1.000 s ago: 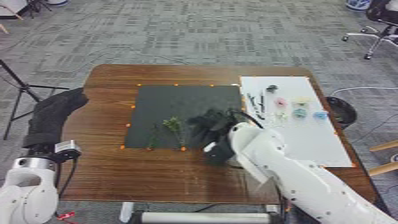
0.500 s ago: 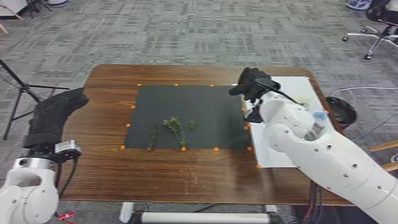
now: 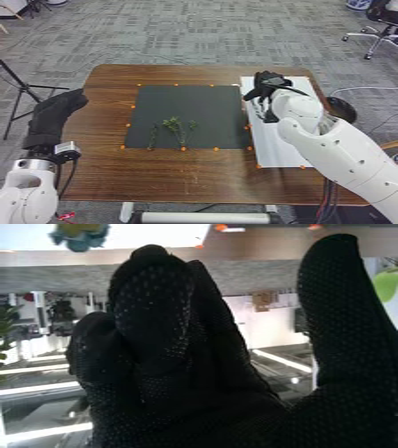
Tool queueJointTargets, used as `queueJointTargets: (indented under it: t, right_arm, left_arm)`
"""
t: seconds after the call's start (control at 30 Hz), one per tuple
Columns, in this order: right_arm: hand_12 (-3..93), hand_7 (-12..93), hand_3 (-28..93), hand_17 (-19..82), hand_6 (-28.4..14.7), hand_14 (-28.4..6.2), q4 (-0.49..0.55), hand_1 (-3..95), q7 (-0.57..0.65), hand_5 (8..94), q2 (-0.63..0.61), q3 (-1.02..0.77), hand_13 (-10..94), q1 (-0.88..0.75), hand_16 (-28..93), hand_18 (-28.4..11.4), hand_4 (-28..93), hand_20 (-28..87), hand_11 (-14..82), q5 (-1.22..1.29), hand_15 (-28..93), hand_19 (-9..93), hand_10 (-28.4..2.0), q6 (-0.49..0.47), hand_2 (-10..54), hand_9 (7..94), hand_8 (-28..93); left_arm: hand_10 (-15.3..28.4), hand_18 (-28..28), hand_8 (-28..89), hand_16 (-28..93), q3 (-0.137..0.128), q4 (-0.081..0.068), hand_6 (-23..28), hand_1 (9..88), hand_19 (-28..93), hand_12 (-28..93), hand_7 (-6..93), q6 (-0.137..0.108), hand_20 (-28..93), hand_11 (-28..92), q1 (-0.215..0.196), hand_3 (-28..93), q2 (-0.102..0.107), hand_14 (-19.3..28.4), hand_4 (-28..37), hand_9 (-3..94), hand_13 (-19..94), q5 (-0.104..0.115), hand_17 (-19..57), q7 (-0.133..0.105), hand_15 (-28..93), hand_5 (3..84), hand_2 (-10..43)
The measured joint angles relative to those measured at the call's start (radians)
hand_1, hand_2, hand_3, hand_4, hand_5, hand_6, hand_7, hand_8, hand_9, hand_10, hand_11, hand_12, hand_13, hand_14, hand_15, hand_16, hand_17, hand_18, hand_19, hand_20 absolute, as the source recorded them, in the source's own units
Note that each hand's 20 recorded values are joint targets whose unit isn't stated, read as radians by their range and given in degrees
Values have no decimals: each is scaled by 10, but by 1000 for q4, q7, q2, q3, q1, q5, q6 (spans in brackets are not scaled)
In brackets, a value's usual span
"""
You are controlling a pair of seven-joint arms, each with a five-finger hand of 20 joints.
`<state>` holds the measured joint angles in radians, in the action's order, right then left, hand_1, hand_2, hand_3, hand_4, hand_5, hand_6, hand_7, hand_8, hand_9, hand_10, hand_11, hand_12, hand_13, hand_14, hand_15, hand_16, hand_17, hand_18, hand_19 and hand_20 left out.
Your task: Arrange flowers
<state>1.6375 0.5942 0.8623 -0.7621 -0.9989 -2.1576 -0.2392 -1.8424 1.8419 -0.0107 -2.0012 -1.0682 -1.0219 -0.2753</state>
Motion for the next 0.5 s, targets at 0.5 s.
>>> queueJointTargets:
  t: [0.5]
  right_arm:
    - [193,122,571,571,-79,-56,-78,376,7,600,51,-54,861,-84,360,-153,-85,472,131,-46,509,931,-179,-27,-95,713,-7]
  left_arm:
    - [138,130,-70,33,-6,15,25,252,106,149,151,-3,174,192,-10,735,-44,180,-252,491,381,-3,42,-25,214,521,-3]
